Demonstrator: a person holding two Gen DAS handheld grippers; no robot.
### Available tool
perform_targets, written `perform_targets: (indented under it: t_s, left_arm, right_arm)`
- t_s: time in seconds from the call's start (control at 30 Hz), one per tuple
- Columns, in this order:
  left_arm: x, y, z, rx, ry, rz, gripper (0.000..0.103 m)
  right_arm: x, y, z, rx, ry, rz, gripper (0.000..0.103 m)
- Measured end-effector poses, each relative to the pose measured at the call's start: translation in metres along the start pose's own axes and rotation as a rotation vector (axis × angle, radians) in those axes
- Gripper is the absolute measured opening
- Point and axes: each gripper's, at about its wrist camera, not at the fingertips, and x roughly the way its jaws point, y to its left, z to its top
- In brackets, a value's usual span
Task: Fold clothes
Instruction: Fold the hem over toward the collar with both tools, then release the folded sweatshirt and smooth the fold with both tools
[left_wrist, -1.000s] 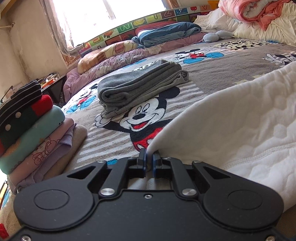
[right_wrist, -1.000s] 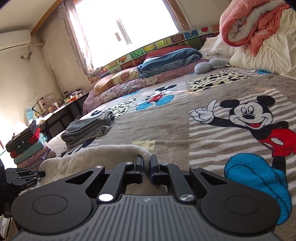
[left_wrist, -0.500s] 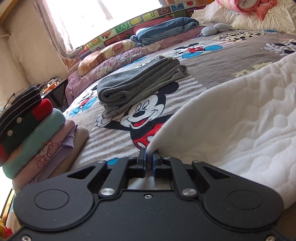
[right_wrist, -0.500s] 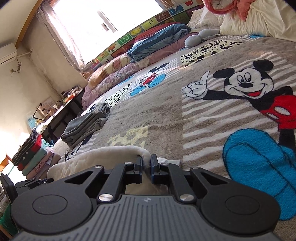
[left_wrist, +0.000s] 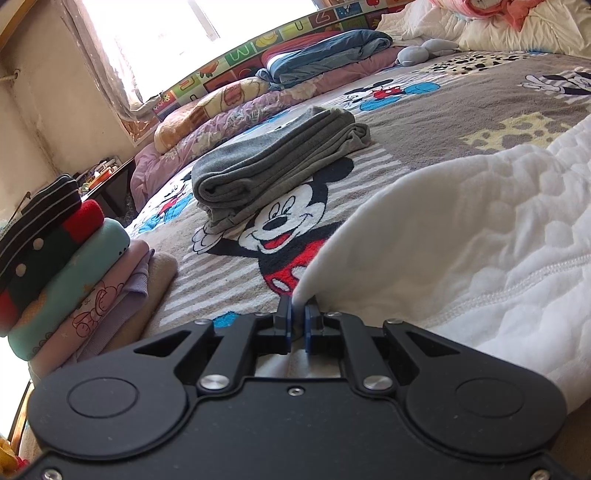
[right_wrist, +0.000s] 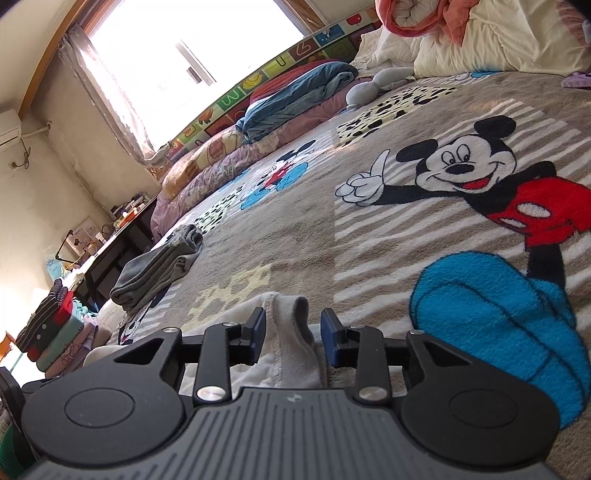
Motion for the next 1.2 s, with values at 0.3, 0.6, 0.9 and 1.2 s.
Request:
perform_targets:
  t_s: [0.3,0.6,0.9,1.2]
  left_arm:
    - [0.0,-0.001,-0.001,0.005,0.0,0.002,0.004]
    - [0.0,-0.001,-0.001,0.007,-0.001,0.007,0.004]
    - [-0.016,0.003,0.006,-0.019,-0.044,0.047,0.005]
    - [-0.043,0.008,0.018,-0.081,-0.124,0.071,0.043]
  right_arm:
    - [-0.008,-0.038,0.002,0.29,-0.04,0.089,0.011]
    - [0.02,-0.002,0.002,0.083,0.028,0.106,0.023]
    - [0.026,0.018,-0.01,-0.07,0.096,-0.022,0.009]
    - [0.001,0.063,-0.021,-0.298,0.003,-0.009,0.021]
